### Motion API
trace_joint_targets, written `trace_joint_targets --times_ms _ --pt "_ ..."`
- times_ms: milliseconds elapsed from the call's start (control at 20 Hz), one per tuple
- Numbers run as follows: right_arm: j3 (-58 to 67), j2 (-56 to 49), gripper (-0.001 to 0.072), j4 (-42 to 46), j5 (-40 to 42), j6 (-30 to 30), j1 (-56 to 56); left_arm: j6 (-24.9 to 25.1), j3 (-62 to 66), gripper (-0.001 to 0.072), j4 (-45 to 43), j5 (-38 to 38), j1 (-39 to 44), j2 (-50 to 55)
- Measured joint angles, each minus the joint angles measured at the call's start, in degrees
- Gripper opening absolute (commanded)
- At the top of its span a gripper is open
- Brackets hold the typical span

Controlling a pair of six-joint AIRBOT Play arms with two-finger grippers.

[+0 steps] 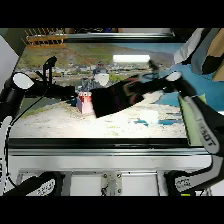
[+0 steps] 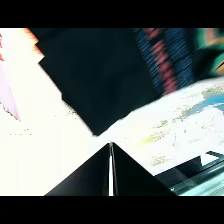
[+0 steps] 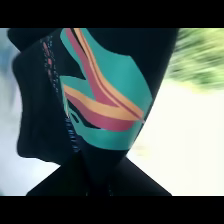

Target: Fold the clothes and pants, and hang the long-sleeved shirts on hangers.

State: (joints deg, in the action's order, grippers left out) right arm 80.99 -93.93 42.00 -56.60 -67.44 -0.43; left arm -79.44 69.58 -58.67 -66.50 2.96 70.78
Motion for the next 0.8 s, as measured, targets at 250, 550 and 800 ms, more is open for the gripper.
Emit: trace_joint_targets --times_ms 250,550,800 --pt "1.11 9.81 0.0008 11.65 -0.37 -11.21 -19.17 -0.15 0.0 0.001 -0.02 -0.35 0.0 0.0" --pt "1.33 16.76 0.0007 15.54 -0.83 -19.65 -32.96 -0.13 0.0 0.001 -0.04 -0.37 0.0 0.0" --pt "1.33 21.55 0.0007 25.88 -4.15 -27.61 -35.12 0.0 0.0 0.001 -0.09 -0.7 0.0 0.0"
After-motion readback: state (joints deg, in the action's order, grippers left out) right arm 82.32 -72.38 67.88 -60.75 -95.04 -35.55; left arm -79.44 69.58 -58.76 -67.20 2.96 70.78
